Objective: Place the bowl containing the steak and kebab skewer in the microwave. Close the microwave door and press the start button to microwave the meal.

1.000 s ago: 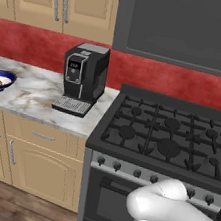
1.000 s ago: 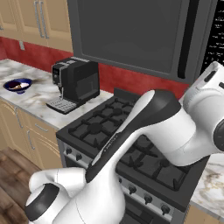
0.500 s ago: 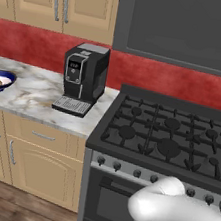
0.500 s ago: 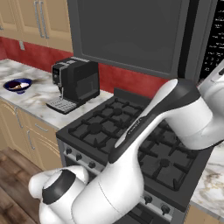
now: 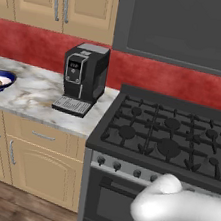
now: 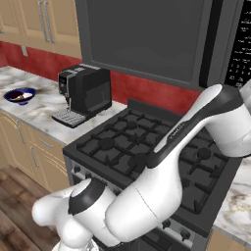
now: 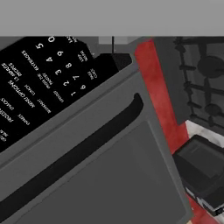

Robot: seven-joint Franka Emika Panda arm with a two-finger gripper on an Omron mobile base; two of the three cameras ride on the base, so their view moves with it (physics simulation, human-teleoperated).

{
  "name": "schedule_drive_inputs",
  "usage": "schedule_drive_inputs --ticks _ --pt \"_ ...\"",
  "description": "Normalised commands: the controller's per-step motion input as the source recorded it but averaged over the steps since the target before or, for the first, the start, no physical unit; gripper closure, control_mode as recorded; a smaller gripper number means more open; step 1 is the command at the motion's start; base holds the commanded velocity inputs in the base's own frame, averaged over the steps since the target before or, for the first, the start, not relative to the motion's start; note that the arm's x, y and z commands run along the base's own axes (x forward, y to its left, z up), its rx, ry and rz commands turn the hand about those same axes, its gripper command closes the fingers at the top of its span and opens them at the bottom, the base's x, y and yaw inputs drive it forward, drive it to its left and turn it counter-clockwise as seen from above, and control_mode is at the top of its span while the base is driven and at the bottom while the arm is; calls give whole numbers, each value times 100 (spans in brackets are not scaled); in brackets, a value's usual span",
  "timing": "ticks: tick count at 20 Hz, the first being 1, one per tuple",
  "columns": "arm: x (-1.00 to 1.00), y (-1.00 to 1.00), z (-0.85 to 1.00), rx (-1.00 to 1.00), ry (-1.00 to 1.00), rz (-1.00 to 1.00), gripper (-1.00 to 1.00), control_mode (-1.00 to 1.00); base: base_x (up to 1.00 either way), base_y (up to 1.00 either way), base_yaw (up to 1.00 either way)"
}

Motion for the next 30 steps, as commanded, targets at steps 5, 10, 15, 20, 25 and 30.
schedule_drive_inputs --ticks 5,10,15,20,25,30 --pt "40 -45 -13 3 0 2 100 -100 0 0 0" --pt "42 -29 -7 1 0 1 100 -100 0 0 0" --pt "42 -14 -4 0 0 0 100 -100 0 0 0" --pt "40 -33 -7 2 0 0 100 -100 0 0 0" --pt "38 -42 -9 3 0 0 100 -100 0 0 0" --pt "44 -2 -70 -2 -23 -4 100 -100 0 0 0"
